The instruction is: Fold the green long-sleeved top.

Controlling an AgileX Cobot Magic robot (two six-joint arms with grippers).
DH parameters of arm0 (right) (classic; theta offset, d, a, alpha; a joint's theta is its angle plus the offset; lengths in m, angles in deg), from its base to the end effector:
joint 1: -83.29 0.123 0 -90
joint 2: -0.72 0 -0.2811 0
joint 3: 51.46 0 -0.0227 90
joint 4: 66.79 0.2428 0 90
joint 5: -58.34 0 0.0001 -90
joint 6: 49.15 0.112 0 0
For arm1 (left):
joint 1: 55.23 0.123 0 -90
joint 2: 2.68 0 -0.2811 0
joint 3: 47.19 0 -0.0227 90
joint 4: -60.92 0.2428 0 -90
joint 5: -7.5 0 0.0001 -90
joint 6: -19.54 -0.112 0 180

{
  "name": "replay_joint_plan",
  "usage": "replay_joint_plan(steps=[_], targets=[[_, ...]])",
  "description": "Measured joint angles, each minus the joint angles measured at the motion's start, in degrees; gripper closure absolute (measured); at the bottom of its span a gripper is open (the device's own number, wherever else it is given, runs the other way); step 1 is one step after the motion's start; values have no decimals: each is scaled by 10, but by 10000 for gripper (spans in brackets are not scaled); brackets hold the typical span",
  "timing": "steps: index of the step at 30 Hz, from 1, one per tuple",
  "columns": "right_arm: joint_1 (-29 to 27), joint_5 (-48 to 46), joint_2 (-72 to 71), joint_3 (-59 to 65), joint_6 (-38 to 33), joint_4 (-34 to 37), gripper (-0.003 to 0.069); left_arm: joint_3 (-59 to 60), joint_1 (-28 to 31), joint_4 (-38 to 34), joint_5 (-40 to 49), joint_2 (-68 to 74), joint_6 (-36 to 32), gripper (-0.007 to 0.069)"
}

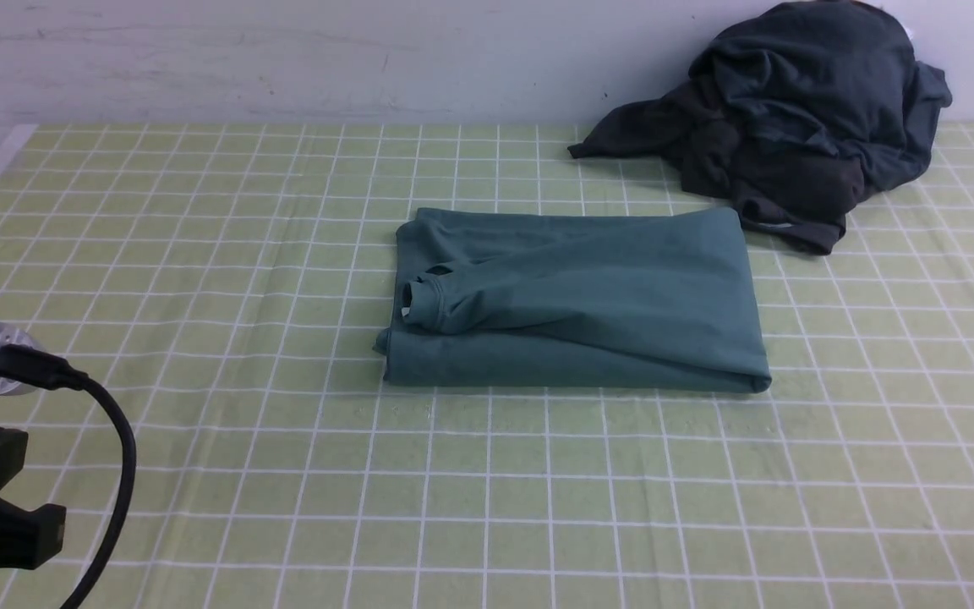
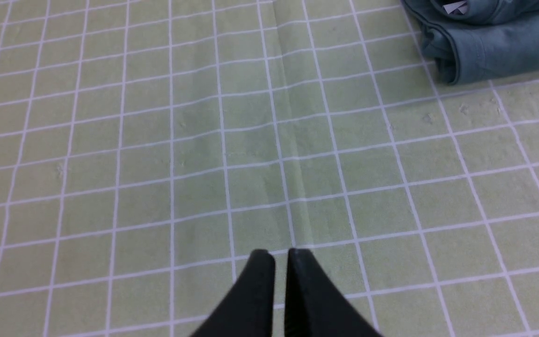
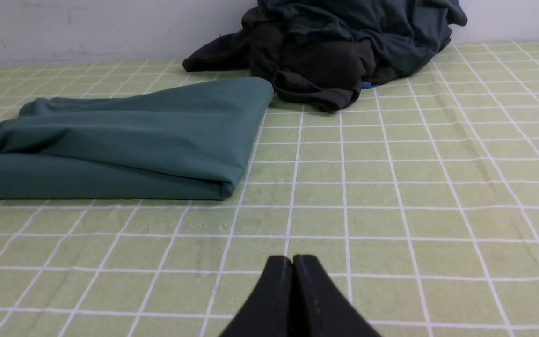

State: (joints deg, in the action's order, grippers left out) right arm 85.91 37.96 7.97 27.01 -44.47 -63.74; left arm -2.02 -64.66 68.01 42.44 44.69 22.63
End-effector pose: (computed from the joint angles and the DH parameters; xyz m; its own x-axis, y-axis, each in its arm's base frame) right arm 0.0690 0.0052 0.1681 -0.2825 0.1184 -0.9519 -0.0267 0.9910 0.1312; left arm 0.1414 -0.0155 0.2740 -0.5916 0.1465 -0.7928 0.1363 0.9874 0.0807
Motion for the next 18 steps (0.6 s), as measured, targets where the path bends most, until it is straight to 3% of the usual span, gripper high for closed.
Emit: replay_joint_plan(steps=[6,12,18], targets=[[0,0,0,0,0,0,671,40,0,2,-3,-44,0,598],[0,0,0,0,0,0,671,162,2,16,-6,-225,0,598],[0,-1,0,0,0,0,671,264,45,26,-96,-389,10,598]])
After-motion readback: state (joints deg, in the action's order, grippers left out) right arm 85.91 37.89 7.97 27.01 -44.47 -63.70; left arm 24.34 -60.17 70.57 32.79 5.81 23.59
